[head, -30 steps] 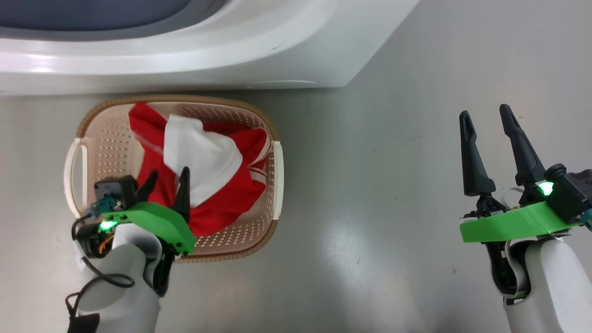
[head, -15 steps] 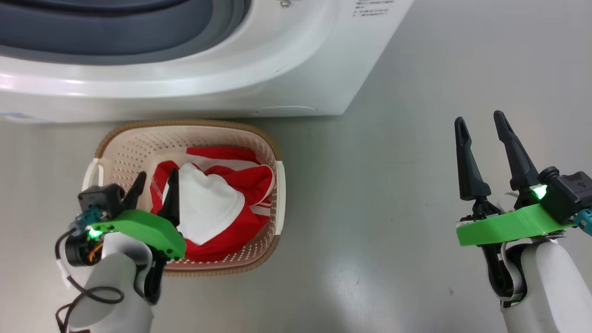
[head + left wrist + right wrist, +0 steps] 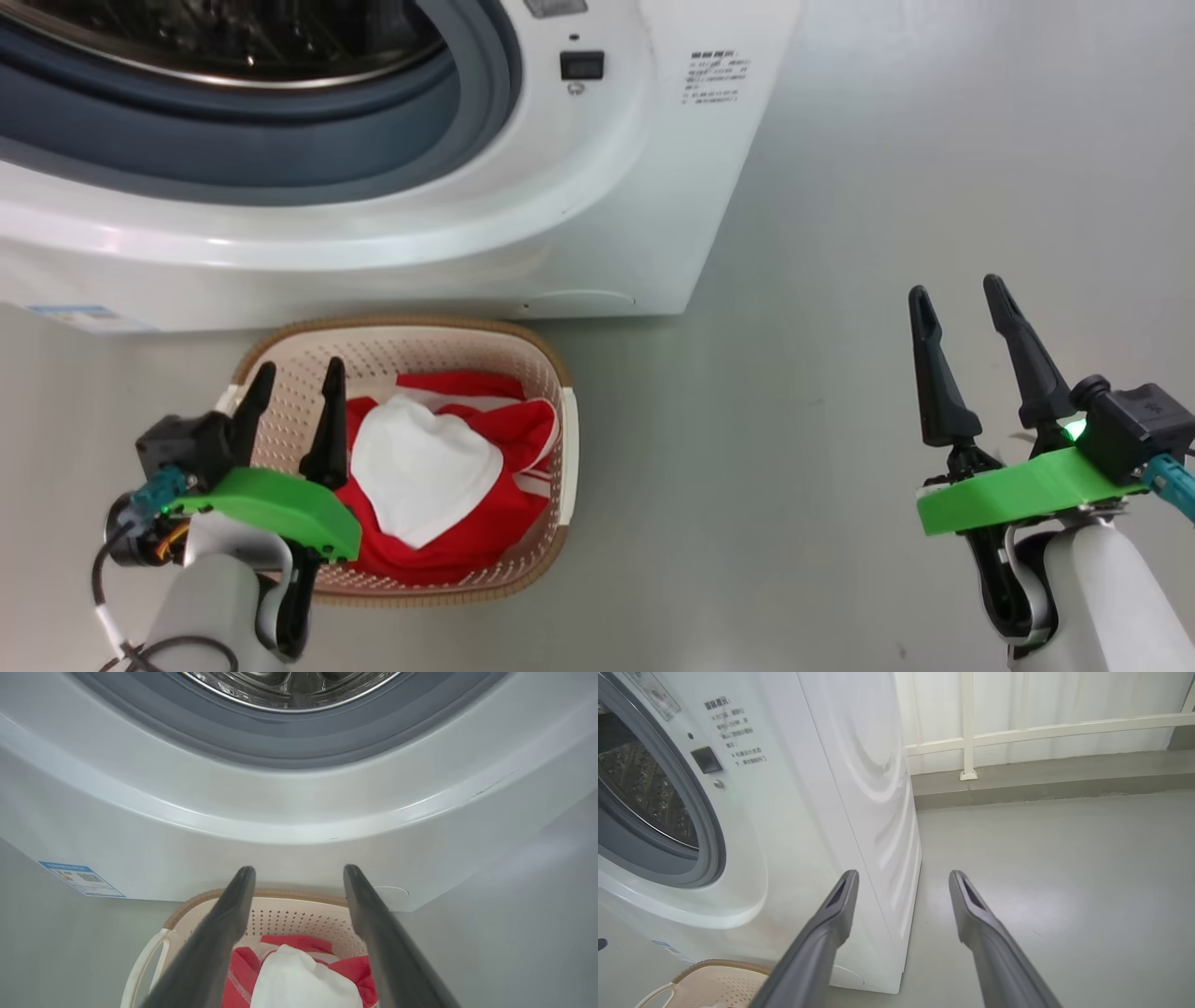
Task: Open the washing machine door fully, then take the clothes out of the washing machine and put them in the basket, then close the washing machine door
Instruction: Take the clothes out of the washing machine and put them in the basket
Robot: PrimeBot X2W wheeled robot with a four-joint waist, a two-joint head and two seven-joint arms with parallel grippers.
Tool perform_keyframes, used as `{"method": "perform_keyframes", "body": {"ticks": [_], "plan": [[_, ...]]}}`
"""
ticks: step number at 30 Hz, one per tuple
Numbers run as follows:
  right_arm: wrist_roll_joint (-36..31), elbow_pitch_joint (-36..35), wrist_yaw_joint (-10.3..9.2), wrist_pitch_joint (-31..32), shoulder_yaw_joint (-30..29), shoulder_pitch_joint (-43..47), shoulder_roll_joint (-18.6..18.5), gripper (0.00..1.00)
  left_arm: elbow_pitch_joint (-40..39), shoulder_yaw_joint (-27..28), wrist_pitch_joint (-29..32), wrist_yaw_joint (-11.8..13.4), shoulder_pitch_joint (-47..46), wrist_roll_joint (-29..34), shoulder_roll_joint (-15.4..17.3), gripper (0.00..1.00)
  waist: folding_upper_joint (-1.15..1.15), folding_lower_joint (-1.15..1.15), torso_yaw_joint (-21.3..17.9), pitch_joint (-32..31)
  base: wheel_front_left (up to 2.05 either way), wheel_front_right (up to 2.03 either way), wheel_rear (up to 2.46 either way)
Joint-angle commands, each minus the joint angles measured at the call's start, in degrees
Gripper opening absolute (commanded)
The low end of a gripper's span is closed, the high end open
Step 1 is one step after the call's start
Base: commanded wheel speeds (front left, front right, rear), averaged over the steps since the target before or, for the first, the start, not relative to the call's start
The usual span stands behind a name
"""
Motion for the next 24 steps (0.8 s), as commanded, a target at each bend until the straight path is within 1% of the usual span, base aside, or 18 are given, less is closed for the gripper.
{"method": "perform_keyframes", "body": {"ticks": [1, 15, 24], "plan": [[0.55, -1.11, 0.37, -0.36, 1.64, 1.65, 0.11, 1.0, -3.35, 2.19, -0.28, -0.32, 2.6, 1.2, 1.85, 1.0, 0.0, 0.0, -0.25, -3.58, 0.0, 0.0, 0.0], [0.57, -0.44, 0.37, -0.36, 0.83, 6.12, 0.11, 1.0, -18.7, 3.77, -0.28, -0.32, 11.39, 4.63, 1.78, 1.0, 0.0, 0.0, -0.72, -10.62, 0.0, 0.0, 0.0], [0.71, -0.71, 0.37, -0.36, 0.04, 8.8, 0.11, 1.0, -27.57, 4.33, -0.28, -0.32, 17.85, 5.39, 2.18, 1.0, 0.0, 0.0, -1.16, -13.12, 0.0, 0.0, 0.0]]}}
